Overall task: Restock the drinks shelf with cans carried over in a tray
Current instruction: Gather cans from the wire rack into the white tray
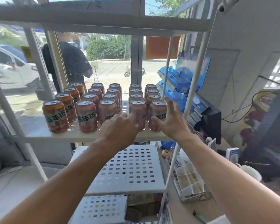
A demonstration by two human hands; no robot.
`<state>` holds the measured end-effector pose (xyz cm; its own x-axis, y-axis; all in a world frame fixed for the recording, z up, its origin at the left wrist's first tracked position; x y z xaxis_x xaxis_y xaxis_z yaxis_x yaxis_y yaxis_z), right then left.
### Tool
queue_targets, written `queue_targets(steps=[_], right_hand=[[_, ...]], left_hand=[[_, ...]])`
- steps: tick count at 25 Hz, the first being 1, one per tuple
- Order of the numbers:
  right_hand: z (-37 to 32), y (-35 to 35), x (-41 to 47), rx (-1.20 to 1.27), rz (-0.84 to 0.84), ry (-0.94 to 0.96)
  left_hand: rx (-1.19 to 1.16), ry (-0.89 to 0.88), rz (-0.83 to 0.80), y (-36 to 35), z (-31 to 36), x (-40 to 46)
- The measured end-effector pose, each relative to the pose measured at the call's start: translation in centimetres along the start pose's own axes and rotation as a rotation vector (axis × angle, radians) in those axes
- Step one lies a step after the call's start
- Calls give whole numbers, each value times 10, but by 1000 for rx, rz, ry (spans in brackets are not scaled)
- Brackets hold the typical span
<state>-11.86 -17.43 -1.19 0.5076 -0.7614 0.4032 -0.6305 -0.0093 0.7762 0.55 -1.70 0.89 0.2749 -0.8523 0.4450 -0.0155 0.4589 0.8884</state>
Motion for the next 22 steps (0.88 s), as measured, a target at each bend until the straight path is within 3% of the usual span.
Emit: queue_targets(steps=[4,11,14,18,22], right_hand=[[1,-23,4,96,-15,-21],[-7,-10,-37,289,292,-76],[-9,15,-85,318,321,-116],[5,44,-144,239,324,-189],[41,56,-212,154,390,-422]], left_hand=[[-90,17,-14,-11,-14,6],[-87,-156,22,-8,-20,16],[-154,-263,30,-11,-8,16],[-288,-439,-60,-31,29,8],[-479,-620,-213,-71,85,-11]])
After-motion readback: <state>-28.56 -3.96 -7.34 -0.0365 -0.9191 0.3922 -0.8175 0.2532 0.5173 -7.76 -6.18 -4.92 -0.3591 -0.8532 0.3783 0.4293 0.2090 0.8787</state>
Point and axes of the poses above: each hand's wrist, its own x-axis towards the middle knuckle, its own y-axis out of the back of the hand, z = x × y, the point moved 2 cm from there along x, towards the middle knuckle, and after that the axes turned 4 degrees about -x, right-handed, at the moved point
